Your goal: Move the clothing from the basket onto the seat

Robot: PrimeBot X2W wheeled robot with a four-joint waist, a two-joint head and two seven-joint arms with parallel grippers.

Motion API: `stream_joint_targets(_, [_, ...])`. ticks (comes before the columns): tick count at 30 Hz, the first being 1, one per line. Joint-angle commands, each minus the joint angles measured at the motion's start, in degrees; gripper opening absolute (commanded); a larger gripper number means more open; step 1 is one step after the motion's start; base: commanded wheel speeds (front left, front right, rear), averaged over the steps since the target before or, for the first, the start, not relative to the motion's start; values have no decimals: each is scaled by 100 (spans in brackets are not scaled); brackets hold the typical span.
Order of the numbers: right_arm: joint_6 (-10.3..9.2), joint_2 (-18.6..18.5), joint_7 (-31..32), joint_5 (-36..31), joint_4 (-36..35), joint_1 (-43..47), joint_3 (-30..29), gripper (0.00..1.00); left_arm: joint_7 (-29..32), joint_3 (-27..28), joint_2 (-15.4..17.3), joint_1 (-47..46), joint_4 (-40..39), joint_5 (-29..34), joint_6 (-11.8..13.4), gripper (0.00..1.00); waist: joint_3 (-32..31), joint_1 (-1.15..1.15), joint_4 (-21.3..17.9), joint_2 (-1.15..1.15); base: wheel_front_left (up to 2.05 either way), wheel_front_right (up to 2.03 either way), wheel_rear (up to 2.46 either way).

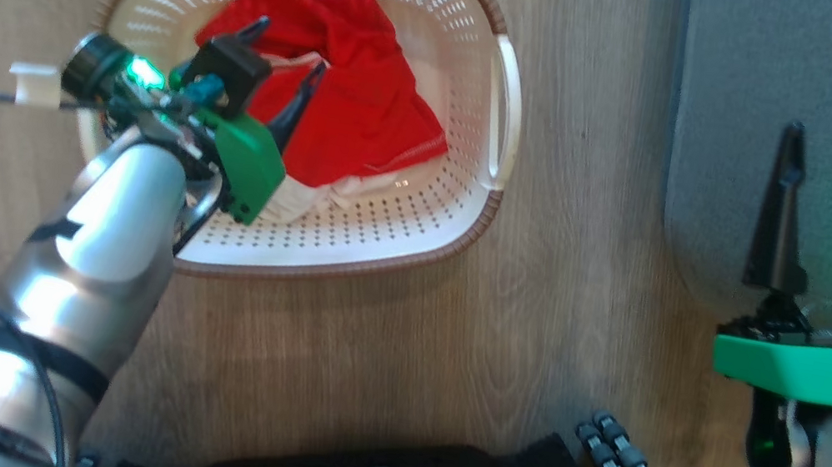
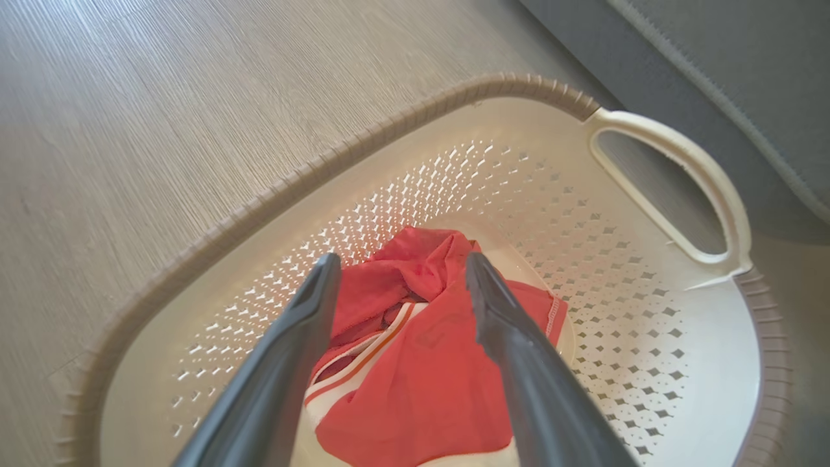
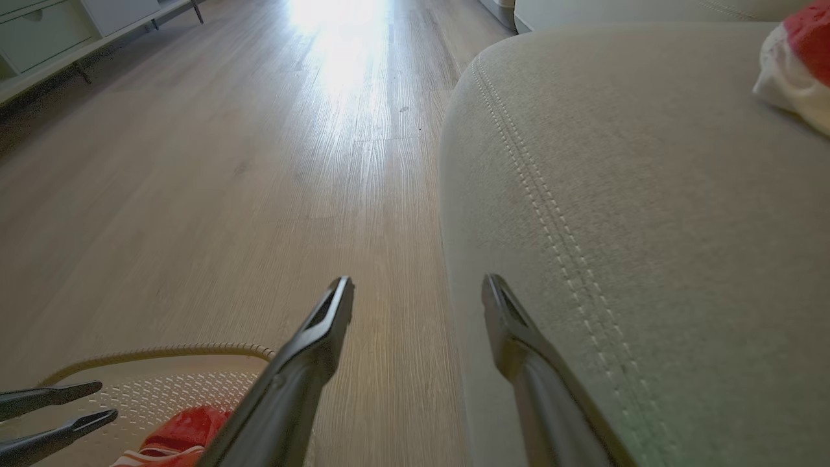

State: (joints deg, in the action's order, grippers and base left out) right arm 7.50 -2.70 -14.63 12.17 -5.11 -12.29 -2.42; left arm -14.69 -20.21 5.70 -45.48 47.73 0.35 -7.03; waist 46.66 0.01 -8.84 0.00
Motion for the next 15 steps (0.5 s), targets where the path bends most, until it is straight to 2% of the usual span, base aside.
stream_joint_targets(1, [-1, -19, -37, 17, -257, 2, 240, 100, -31, 35, 175, -78, 139, 90, -34, 100, 390, -1, -231, 0, 0, 0, 0])
stream_joint_targets(8, [-1, -18, -37, 104, -470, -126, 512, 100, -31, -242, 226, -807, 1209, 315, -1, 100, 752, -1, -369, 0, 0, 0, 0])
stream_joint_targets(15, [-1, -18, -37, 65, -622, -42, 685, 100, 71, -586, 130, -1339, 2315, 596, 165, 100, 845, -1, -432, 0, 0, 0, 0])
